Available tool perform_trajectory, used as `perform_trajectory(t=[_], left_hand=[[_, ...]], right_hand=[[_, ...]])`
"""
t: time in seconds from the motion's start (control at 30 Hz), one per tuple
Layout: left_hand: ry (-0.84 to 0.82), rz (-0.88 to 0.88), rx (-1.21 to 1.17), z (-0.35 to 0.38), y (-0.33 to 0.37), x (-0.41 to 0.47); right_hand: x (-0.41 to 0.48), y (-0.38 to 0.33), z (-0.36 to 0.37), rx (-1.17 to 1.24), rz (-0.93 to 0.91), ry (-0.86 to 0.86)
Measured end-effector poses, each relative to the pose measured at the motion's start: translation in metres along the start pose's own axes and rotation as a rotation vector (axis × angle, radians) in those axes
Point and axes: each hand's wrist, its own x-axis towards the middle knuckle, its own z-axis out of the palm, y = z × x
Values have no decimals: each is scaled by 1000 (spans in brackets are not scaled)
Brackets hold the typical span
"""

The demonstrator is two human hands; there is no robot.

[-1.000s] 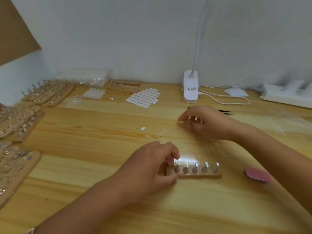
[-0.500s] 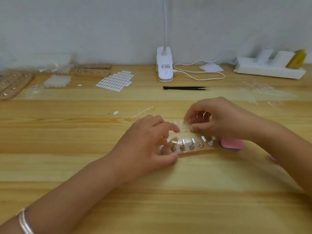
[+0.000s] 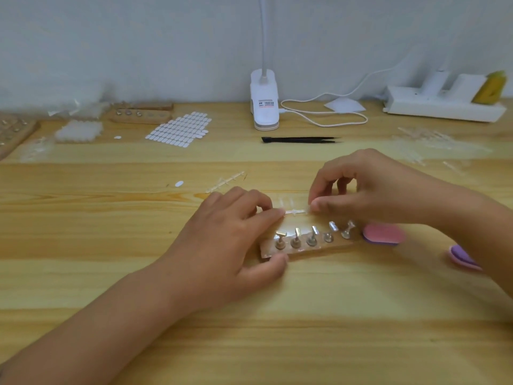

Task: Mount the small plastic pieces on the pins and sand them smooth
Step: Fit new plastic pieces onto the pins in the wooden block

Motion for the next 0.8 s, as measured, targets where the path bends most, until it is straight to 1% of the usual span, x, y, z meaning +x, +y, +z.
perform_trajectory(t=[0.07,0.17,0.23,0.3,0.37,0.43,0.47,0.57,0.67,0.8], left_hand=[[-7,10,11,-1,-1,0],[-5,17,17,-1,-1,0],[0,20,11,0,0,0],[14,22,-14,2,-1,-1],[43,5,-80,4,-3,-1],[83,-50,-211,5,-6,-1],[101,-87,-294,5,-7,-1],[152,-115,-484,3,-9,1],[175,-101,-583,3,-7,3],[167,-129,-655,4,-5,5]], right_hand=[[0,0,-2,-7,-2,3],[2,1,-5,-90,19,14],[1,3,-13,-137,39,88],[-2,2,-24,-115,57,178],[-5,-3,-32,-7,44,202],[-8,-13,-35,116,-1,154],[-9,-18,-34,128,-29,121],[-10,-29,-22,21,-150,58],[-9,-35,-8,-47,-255,37],[-8,-38,4,-20,-316,-34]])
